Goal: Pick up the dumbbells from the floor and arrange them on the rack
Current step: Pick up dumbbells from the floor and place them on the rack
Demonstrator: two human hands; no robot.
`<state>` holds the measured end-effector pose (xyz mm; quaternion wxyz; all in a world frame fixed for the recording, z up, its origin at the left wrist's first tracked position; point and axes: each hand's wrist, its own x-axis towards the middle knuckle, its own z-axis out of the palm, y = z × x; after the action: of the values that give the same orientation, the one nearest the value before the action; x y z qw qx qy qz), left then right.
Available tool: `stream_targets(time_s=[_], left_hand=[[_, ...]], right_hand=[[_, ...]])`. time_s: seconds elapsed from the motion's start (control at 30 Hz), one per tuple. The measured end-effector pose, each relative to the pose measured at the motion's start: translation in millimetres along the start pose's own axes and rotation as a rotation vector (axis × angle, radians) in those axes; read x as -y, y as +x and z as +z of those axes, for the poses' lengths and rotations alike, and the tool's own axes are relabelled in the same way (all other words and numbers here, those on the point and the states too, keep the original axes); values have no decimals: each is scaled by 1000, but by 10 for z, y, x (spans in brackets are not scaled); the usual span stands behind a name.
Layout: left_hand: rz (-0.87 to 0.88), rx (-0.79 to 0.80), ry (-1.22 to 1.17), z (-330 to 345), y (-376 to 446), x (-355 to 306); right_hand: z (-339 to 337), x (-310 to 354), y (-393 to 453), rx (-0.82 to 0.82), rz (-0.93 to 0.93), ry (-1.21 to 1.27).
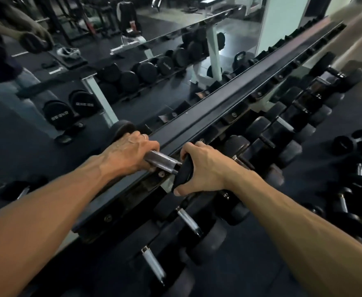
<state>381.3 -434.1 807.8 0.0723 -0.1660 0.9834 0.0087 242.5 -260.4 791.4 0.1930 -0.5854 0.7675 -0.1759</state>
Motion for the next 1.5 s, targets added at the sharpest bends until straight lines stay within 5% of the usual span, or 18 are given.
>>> stream_targets(time_s=[0.8, 1.5], left_hand=[[149, 111, -70, 884, -855, 1896], [336, 128, 88, 1341, -791, 2151]], right_hand=[[1519, 1493, 833, 38, 190, 51], [2159, 1512, 969, 23, 299, 92]])
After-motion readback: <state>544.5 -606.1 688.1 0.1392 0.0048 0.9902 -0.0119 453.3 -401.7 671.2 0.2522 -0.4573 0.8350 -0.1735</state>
